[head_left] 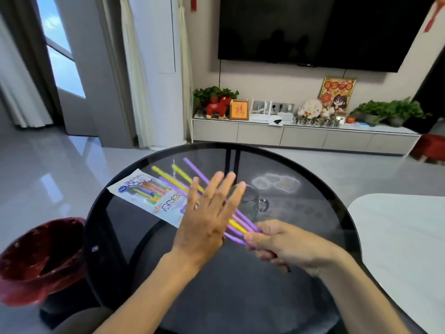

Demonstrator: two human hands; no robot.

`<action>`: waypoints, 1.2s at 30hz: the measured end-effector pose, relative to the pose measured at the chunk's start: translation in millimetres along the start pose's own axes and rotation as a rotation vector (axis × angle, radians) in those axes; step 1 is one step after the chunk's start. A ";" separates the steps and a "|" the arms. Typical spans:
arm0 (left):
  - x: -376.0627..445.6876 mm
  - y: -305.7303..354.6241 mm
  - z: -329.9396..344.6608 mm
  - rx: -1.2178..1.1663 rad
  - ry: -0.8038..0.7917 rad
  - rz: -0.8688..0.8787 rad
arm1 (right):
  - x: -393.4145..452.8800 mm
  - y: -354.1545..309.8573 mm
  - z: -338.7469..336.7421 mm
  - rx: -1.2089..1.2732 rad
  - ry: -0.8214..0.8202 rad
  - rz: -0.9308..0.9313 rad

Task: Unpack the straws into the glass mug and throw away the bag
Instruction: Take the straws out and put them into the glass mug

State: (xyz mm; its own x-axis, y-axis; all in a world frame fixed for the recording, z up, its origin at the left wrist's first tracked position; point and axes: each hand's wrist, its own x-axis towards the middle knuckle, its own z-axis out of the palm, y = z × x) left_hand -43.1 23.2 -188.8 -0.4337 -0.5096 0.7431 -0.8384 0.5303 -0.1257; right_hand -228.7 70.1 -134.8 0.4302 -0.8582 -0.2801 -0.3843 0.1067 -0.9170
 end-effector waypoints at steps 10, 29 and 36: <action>31.4 -10.6 -31.9 -1.133 -0.371 -0.456 | 22.0 -19.7 -11.1 0.436 0.149 -0.497; 16.6 -17.6 12.1 -1.636 -1.036 -0.557 | 78.2 6.7 15.2 0.093 0.057 -0.338; 27.8 -22.4 8.7 -1.848 -0.874 -0.790 | 87.3 -13.6 -2.0 0.456 0.027 -0.319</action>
State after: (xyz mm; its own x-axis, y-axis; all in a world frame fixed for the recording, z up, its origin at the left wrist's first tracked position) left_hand -39.2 -8.7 -171.1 -0.7013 -0.6957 -0.1554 0.0701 -0.2843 0.9562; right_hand -187.5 -7.2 -146.2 0.4437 -0.8956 0.0335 0.1568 0.0408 -0.9868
